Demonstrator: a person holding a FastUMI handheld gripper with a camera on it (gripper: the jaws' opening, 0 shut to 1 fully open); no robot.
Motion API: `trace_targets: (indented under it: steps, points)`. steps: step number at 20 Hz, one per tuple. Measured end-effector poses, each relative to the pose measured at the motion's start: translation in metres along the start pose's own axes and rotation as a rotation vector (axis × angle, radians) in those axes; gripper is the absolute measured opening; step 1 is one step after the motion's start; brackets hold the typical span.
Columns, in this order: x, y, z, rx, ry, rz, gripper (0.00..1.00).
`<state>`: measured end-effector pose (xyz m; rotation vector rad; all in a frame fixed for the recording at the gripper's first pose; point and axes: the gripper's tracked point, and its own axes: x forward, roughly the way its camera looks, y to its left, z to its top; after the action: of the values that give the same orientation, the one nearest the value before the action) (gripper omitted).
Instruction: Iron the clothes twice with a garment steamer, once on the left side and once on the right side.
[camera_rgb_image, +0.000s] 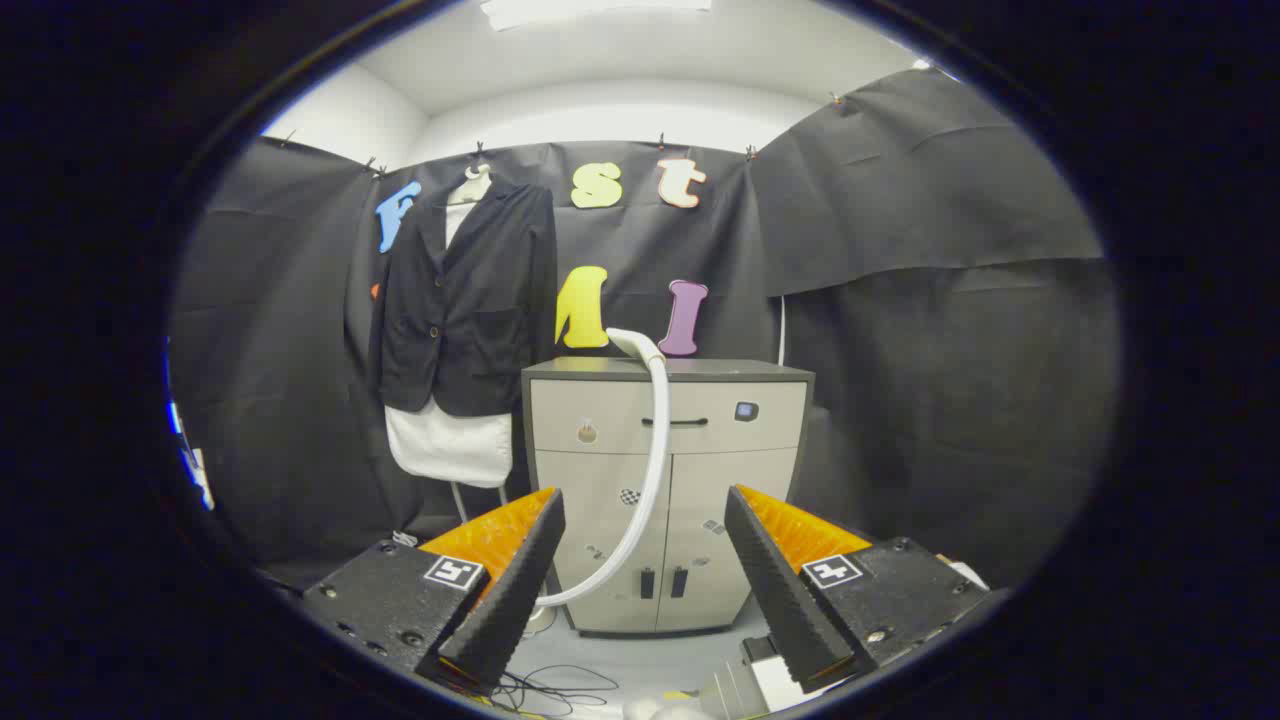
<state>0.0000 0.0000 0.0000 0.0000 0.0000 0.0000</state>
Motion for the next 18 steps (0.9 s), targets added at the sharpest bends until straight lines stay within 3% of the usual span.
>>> trace_targets:
  steps: [18]
  points:
    - [0.018, 0.004, 0.022, 0.019, -0.016, -0.027, 1.00]
